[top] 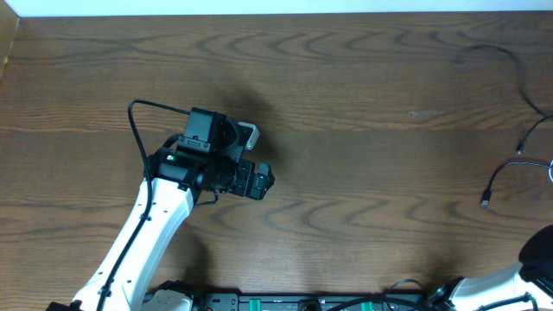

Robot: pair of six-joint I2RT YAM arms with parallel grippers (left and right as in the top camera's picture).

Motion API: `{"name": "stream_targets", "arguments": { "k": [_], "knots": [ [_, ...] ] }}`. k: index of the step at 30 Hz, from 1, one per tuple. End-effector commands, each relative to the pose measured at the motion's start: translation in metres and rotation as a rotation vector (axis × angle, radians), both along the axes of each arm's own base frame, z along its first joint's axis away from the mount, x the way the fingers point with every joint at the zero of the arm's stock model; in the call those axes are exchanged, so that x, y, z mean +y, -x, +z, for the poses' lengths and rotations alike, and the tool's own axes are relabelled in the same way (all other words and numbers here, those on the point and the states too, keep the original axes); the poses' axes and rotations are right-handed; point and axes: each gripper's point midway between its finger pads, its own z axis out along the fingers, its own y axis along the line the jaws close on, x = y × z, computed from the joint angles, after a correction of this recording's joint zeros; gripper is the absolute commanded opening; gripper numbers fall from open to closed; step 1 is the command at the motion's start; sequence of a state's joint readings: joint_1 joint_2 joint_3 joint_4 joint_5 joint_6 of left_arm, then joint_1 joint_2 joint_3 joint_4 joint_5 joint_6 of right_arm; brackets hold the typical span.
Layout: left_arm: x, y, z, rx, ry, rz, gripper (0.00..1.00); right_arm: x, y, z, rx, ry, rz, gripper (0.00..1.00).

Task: Untangle cables
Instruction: 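Pull the black cable off the right table edge with the right gripper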

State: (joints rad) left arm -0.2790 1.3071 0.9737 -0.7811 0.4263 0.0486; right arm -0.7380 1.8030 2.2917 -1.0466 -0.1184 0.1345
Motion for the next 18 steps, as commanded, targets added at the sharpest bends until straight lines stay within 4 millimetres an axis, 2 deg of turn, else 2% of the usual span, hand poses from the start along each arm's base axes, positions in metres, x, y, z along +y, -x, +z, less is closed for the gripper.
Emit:
{"name": "stream_targets", "arguments": {
  "k": [1,7,10,15,18],
  "knots": [
    [0.002,-0.003,0.002,-0.004,-0.004,0.015,0.99,0.014,-0.018,-0.016,-0.055,-0.140,0.124,0.01],
    [0.002,-0.001,0.001,0.009,-0.008,0.014,0.99,0.014,-0.031,-0.049,0.006,-0.208,0.139,0.01],
    [0.003,0.002,0.000,0.022,-0.012,0.014,0.99,0.010,-0.034,-0.057,0.018,-0.217,0.134,0.01],
    [0.004,0.005,-0.001,0.034,-0.015,0.014,0.99,-0.015,-0.035,-0.074,0.045,-0.205,0.066,0.01],
    [0.004,0.006,-0.001,0.037,-0.016,0.014,0.99,-0.037,-0.031,-0.100,0.065,-0.262,-0.007,0.01]
  ]
}}
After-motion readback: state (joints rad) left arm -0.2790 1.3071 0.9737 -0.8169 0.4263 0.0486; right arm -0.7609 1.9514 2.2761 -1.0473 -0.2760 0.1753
